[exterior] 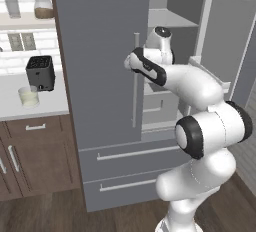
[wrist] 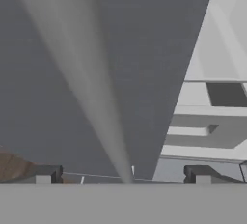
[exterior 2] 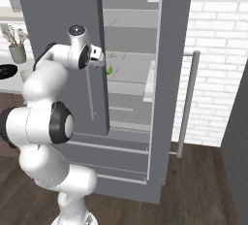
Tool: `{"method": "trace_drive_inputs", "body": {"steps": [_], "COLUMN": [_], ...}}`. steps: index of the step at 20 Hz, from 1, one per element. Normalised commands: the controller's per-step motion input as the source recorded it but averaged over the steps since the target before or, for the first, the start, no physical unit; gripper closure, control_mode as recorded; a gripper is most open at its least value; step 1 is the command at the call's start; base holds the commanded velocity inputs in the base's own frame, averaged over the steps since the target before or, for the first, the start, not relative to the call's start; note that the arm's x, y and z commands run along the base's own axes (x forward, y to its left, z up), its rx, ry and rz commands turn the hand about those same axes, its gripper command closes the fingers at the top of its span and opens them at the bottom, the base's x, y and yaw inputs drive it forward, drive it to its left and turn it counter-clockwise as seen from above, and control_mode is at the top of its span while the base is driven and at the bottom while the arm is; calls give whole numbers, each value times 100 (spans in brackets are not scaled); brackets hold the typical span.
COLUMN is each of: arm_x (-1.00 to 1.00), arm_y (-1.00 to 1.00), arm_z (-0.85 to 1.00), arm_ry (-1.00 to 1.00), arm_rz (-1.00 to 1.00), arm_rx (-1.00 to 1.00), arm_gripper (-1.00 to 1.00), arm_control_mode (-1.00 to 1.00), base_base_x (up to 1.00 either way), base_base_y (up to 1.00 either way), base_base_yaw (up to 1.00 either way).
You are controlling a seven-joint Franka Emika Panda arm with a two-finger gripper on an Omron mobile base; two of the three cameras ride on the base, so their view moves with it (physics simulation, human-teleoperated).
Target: Grab a lemon wedge from the fridge and one ice cube from the ice bowl, and put them in the glass of lemonade.
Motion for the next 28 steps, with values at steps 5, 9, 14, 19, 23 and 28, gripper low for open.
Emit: {"method": "trace_drive_inputs", "body": {"steps": [5,9,14,19,23,28], "arm_x": [7,0,7,0,5,7], "arm_y": [18,32,9,-6,-4,-8], "arm_z": [-30,-25,-7,1,2,1], "arm_ry": [0,-7,-12,-2,0,0], "arm_rz": [3,2,0,0,0,0], "arm_rx": [-1,-3,-2,0,0,0], "arm_gripper": [-100,-100,-100,-100,-100,-100], "arm_control_mode": [-100,-100,-100,-100,-100,-100], "base_base_x": [0,0,0,0,0,0], "base_base_y": [0,0,0,0,0,0], "base_base_yaw": [0,0,0,0,0,0]}}
